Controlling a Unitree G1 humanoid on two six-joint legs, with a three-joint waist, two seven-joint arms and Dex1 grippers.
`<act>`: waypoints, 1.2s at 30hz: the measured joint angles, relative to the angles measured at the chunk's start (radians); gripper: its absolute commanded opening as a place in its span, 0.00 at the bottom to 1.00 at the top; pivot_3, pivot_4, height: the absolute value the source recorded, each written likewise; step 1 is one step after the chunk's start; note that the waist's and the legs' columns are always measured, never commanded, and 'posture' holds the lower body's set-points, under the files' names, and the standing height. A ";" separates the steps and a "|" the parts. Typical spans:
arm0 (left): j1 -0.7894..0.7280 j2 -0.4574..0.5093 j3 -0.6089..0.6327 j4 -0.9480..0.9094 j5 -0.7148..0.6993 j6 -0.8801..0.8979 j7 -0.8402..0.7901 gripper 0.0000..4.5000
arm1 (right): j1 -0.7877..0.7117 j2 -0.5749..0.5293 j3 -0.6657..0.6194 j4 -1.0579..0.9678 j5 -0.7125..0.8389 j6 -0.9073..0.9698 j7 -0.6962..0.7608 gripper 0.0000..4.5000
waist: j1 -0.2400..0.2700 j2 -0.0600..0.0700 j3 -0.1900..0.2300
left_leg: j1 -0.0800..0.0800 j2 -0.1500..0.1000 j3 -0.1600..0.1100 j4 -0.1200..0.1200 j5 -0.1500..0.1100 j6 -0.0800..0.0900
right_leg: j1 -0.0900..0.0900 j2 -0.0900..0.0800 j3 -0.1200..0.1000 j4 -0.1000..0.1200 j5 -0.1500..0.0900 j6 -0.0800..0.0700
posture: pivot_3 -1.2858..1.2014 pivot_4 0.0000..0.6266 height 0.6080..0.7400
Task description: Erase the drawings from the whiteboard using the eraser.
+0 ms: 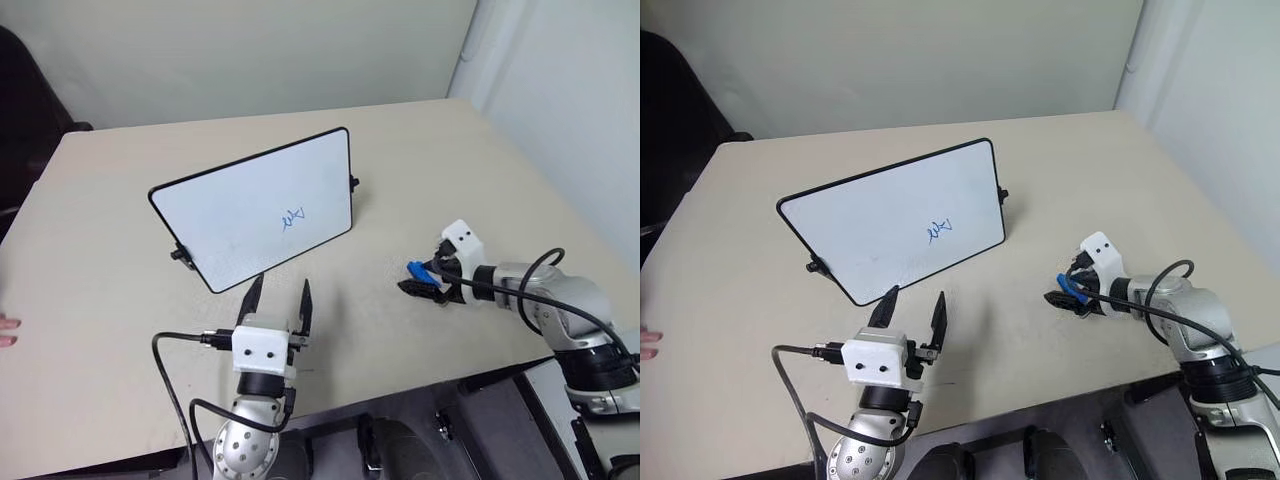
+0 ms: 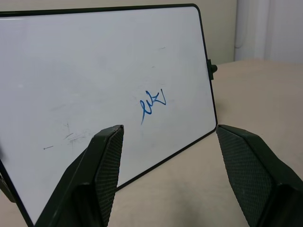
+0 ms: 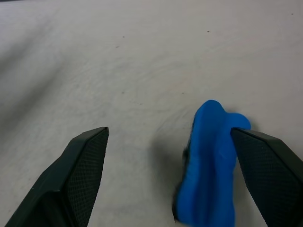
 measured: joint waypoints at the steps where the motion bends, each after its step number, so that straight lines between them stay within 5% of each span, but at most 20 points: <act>1: 0.000 0.000 0.000 0.000 0.001 0.000 0.000 0.76 | -0.007 0.002 0.000 0.010 -0.008 -0.003 -0.004 0.96 | 0.000 0.000 0.000 | 0.000 0.000 0.001 0.000 0.000 0.000 | 0.000 0.000 0.002 0.000 0.000 0.000 | 0.52 0.24 1.00; 36: 0.009 0.003 -0.004 -0.005 0.032 -0.004 0.020 0.76 | 0.031 -0.073 0.003 -0.002 -0.019 0.043 0.049 0.93 | 0.001 0.000 0.000 | 0.000 -0.001 0.006 0.004 -0.004 0.005 | -0.001 0.000 0.009 0.002 -0.001 0.003 | 0.52 0.24 1.00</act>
